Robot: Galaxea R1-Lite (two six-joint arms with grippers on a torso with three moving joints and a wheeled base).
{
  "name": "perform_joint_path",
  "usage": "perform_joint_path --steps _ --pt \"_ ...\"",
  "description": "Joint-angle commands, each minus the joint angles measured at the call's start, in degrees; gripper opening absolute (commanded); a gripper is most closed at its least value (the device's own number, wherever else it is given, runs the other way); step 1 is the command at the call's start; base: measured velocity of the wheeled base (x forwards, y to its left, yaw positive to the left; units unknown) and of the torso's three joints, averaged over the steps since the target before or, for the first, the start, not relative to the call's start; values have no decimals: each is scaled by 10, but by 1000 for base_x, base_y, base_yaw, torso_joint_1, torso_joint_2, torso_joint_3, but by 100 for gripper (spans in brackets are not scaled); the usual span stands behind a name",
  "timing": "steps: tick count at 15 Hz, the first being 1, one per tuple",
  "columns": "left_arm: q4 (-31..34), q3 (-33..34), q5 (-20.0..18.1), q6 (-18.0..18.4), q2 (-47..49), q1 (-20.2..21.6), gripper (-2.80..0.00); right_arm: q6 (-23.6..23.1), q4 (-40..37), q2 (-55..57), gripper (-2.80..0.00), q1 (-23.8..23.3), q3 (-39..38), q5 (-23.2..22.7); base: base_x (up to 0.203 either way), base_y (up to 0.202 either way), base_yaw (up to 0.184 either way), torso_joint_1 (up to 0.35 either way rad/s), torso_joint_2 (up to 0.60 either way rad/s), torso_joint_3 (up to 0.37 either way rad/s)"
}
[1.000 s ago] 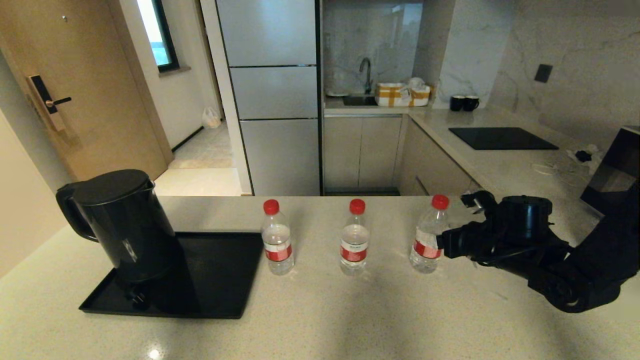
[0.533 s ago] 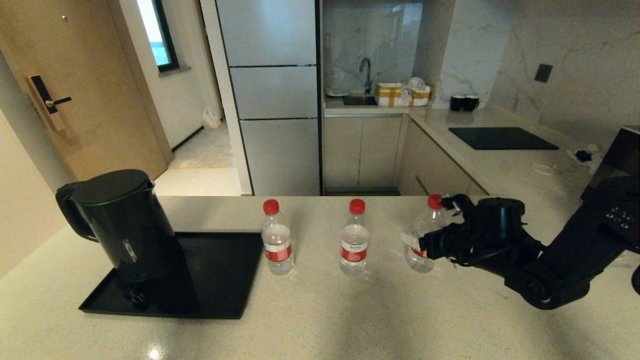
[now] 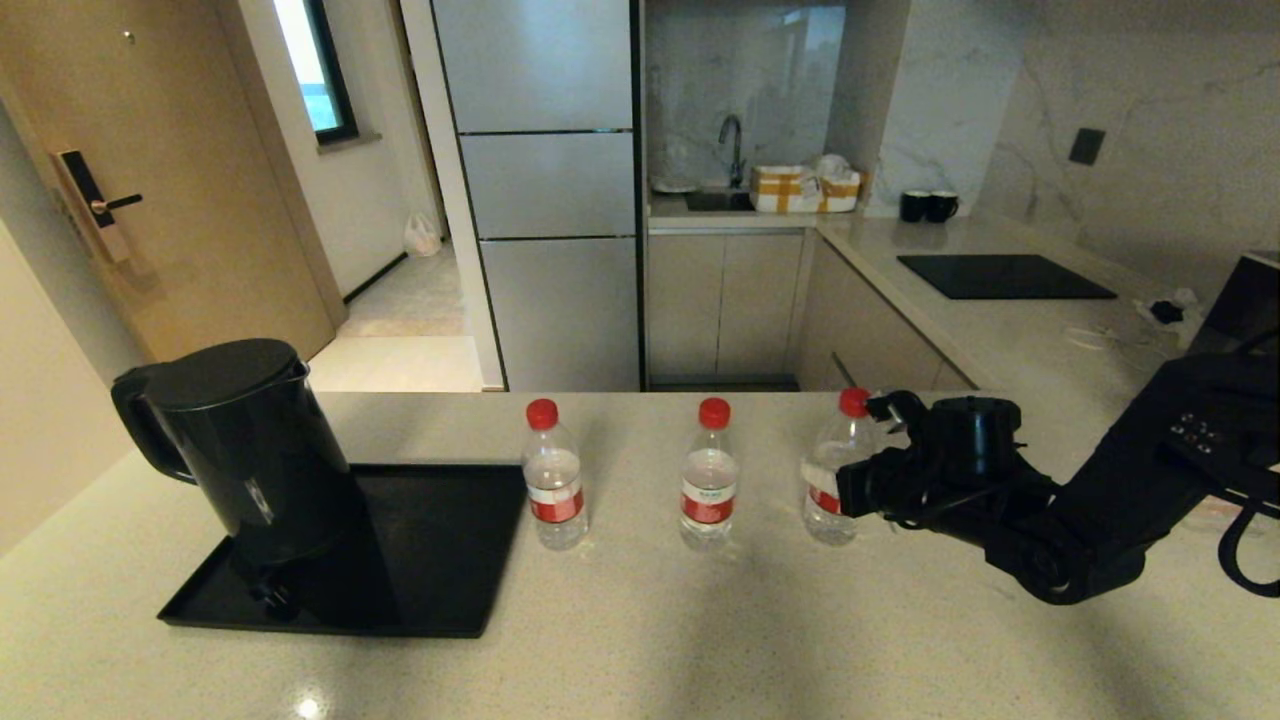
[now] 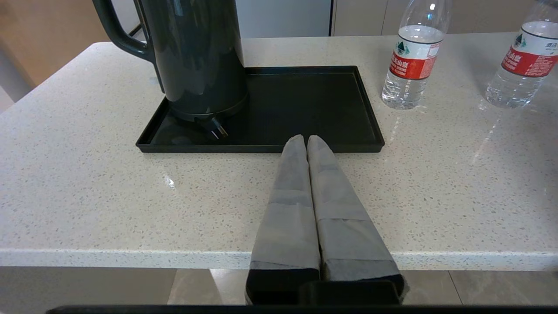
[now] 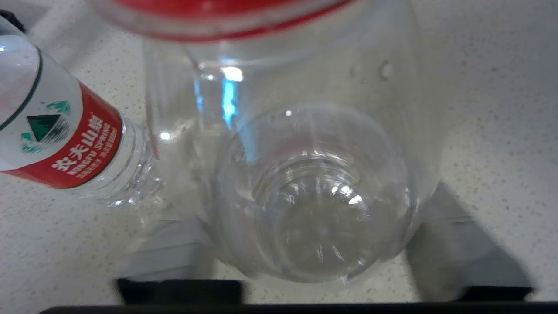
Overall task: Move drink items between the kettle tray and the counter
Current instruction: Pick up the bottled water, then place it on the tray
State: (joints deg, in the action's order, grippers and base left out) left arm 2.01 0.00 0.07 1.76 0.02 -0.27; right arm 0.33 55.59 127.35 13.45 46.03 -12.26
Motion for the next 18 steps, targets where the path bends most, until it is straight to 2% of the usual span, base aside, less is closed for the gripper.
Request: perform_joint_path --steps 1,7,10,12,15,18 --pt "0 0 0 0 -1 0 -280 10 -5 -15 -280 0 3 -2 0 0 0 0 0 0" --pt "0 -1 0 0 -1 0 -280 27 -29 -78 -280 -2 -8 -3 0 0 0 0 0 0" --pt "0 0 0 0 -1 0 -280 60 -75 -207 -280 -1 -32 -3 0 0 0 0 0 0" --pt "0 0 0 0 -1 0 -280 98 -115 -331 -280 4 -60 -1 0 0 0 0 0 0" --pt "0 -1 0 0 -1 0 -280 129 -225 -522 -280 23 -96 37 0 0 0 0 0 0" --pt "0 0 0 0 0 0 -280 134 -426 -681 -280 34 -87 137 0 0 0 0 0 0"
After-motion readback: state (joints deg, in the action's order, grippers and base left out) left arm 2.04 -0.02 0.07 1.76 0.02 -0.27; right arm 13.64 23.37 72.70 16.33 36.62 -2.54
